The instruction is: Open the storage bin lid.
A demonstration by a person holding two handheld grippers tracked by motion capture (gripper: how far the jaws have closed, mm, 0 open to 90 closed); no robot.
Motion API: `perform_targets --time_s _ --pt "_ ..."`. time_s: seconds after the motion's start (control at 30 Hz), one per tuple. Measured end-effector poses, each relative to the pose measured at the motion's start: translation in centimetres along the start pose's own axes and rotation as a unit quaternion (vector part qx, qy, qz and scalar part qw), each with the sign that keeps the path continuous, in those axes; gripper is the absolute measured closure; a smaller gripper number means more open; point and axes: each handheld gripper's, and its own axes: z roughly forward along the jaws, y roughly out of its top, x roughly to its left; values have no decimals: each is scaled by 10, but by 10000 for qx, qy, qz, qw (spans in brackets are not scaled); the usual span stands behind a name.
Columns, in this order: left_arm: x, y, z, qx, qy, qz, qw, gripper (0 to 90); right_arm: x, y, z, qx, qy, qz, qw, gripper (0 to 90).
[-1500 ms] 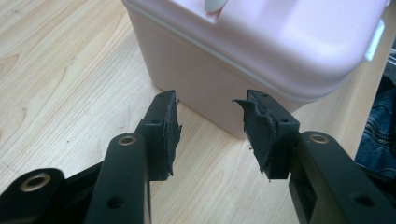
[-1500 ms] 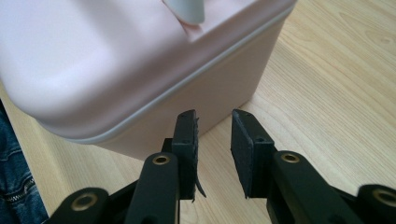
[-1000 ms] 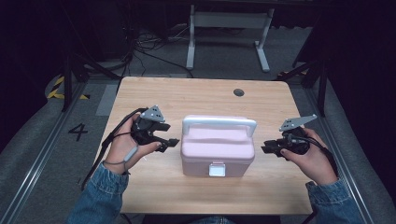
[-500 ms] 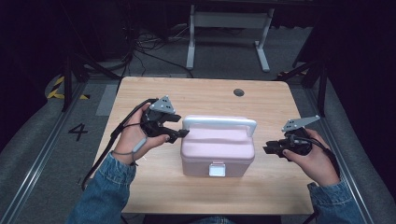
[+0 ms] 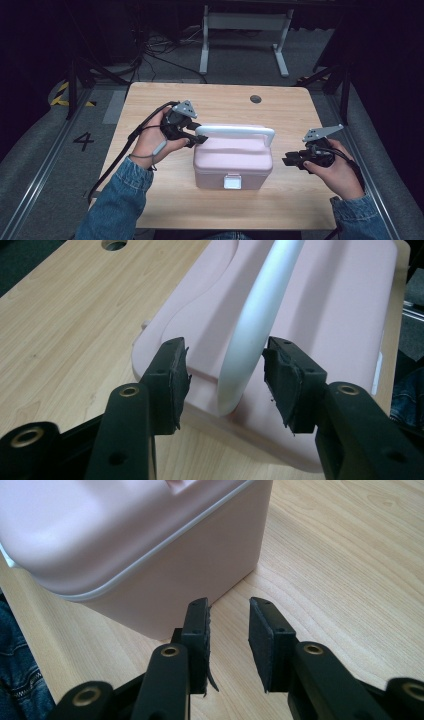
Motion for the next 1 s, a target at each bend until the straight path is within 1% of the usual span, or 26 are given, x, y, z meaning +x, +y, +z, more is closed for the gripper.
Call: perform_targets --time_s 0.1,0.2,0.23,0.3,0.4,0.5,0.57,0.63,0.67,0.7,0.73,0.87,1.0 --pt "3 2 4 80 -6 50 10000 553 0 0 0 -3 17 13 10000 705" --pt "2 4 6 91 -55 108 9999 577 -1 -1 0 -10 23 13 10000 705" --pt "1 5 7 87 -24 170 9998 610 -1 -1 0 -3 22 13 10000 704" --pt "-1 6 7 94 -20 188 9998 653 -2 -1 0 -10 32 17 10000 702" --pt "-3 8 6 7 52 268 9996 726 -1 -1 -1 -49 90 38 9999 699" --pt "-3 8 5 57 54 287 9996 734 -1 -1 -2 -64 81 32 9999 700" --pt "-2 9 5 84 36 344 9994 737 -1 -1 -2 -73 63 17 10000 699" --pt "-2 10 5 30 54 350 9994 740 -1 -2 -3 -68 56 33 10000 699" --pt "-1 10 5 31 70 409 9991 741 -1 -2 -3 -69 60 42 9999 699" --pt "1 11 4 -35 46 380 9993 742 -2 -2 -3 -65 53 40 10000 698" --pt "1 11 4 -35 46 380 9993 742 -2 -2 -3 -65 53 40 10000 698" --pt "5 12 2 -207 25 300 9993 742 0 -1 -4 -80 43 10 10000 693" --pt "7 14 1 -268 26 231 9994 741 3 1 -7 -107 35 -32 9999 685"
